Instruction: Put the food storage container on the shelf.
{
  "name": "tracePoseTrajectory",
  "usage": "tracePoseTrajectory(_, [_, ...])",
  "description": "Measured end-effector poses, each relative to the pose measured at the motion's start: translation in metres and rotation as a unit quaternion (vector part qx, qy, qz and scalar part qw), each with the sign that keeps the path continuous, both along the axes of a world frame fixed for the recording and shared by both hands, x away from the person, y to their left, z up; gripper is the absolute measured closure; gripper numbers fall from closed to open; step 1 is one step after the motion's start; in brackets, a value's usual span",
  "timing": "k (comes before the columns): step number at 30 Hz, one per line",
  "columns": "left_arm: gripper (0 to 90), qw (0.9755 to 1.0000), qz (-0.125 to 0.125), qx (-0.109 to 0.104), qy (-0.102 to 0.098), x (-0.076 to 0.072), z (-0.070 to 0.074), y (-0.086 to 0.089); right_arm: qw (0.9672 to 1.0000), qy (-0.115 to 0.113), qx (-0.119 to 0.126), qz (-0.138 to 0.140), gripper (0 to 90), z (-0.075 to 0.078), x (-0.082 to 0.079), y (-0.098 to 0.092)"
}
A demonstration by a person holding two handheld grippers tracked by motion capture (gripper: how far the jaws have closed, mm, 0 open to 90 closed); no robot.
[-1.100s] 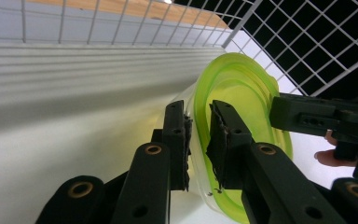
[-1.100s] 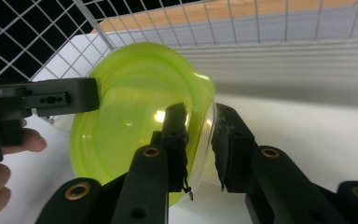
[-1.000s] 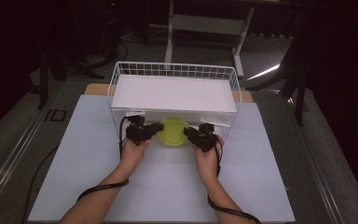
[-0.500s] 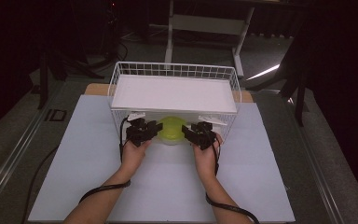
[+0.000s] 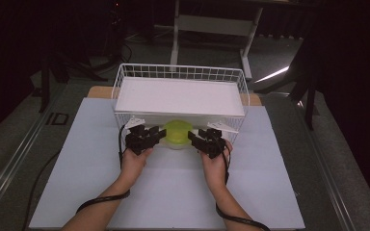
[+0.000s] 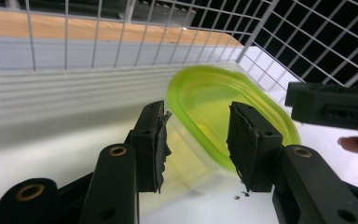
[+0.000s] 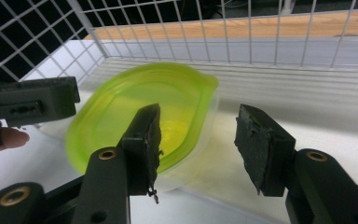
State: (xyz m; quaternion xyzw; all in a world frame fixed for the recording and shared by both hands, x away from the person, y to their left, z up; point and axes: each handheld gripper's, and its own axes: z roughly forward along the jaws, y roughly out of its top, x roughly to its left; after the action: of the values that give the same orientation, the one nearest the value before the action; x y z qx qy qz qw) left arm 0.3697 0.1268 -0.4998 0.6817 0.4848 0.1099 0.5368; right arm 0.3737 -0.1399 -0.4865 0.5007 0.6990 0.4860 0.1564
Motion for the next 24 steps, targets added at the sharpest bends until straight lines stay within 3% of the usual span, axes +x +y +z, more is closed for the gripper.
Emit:
tracePoseTrajectory(6, [57.5,0.9998,-0.016,-0.006,0.007,-0.015,0.001,0.005,0.9999,0.000,0.003,0.013,51.3,0.004,-0.011,-0.001])
tracePoseTrajectory(8, [57.5,0.9996,-0.026,-0.005,0.004,-0.024,0.004,0.006,0.9997,0.000,0.002,0.023,56.1,0.005,-0.020,0.000])
tracePoseTrajectory(11, [55.5,0.9995,-0.031,-0.008,0.001,-0.029,0.005,0.008,0.9992,0.008,-0.007,0.039,61.9,0.003,-0.025,0.003])
tracePoseTrajectory(12, [55.6,0.9991,-0.043,-0.003,0.000,-0.036,0.006,0.009,0.9983,0.007,-0.030,0.049,68.6,0.000,-0.031,0.007])
tracePoseTrajectory(16, [55.5,0.9982,-0.060,-0.011,0.003,-0.049,0.008,0.012,0.9965,0.016,-0.044,0.069,77.9,-0.008,-0.036,0.012])
tracePoseTrajectory(20, [46.2,0.9968,-0.078,-0.011,0.014,-0.066,0.006,0.013,0.9940,0.032,-0.064,0.083,89.8,-0.015,-0.039,0.017])
tracePoseTrajectory(24, [44.0,0.9970,-0.077,0.004,0.008,-0.082,0.007,0.015,0.9940,0.036,-0.063,0.081,90.0,-0.018,-0.038,0.020])
